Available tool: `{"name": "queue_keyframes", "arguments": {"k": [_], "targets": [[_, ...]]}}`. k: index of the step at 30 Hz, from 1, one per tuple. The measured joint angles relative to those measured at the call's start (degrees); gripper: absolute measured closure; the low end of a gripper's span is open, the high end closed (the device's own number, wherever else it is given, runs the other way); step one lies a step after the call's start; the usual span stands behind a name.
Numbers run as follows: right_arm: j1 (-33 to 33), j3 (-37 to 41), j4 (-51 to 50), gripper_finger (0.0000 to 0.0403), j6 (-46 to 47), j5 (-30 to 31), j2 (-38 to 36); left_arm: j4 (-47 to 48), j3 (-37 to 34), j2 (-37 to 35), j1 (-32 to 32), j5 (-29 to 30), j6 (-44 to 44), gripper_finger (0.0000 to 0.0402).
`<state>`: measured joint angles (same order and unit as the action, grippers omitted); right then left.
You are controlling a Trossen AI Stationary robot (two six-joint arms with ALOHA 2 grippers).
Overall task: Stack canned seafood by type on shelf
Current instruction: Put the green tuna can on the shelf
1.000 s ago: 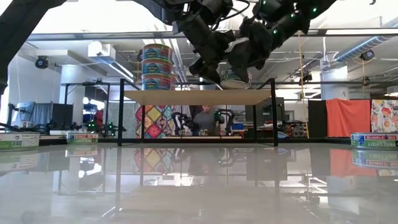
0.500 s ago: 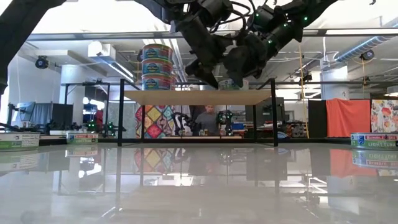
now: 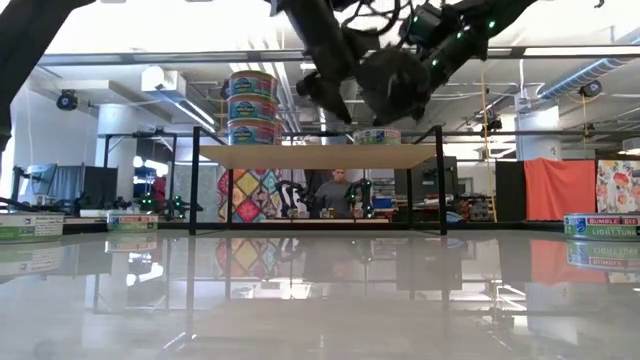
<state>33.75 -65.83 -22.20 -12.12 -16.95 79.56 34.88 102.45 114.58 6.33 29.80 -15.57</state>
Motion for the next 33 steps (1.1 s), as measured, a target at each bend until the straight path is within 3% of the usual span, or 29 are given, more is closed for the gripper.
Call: {"name": "queue_keyframes", "arguments": {"k": [8,13,16,24,33], "targets": [[-3.21,-0.45,-3.29,0.0390,-3.94,-0.85,-6.54,5.55,-0.04,-4.03,-11.03,10.70,-0.25,0.0002],[-3.44,-0.45,-2.53,0.0390,-5.58,2.37,-4.51,11.85,-1.68,-6.01,-17.73,14.80,-4.55,0.0002],[-3.43,-0.45,-2.44,0.0390,-7.17,3.57,-1.38,20.42,-2.91,-6.90,-20.13,17.64,-12.31,0.0002],[-3.35,-4.16,1.53,0.0390,-8.30,3.20,5.07,54.51,-3.36,-6.86,-21.66,27.65,-40.63,0.0002],[-1.52,-11.21,0.75,0.0390,-8.50,3.33,12.51,51.42,-15.20,-12.47,-21.29,28.68,-44.76,0.0002]]}}
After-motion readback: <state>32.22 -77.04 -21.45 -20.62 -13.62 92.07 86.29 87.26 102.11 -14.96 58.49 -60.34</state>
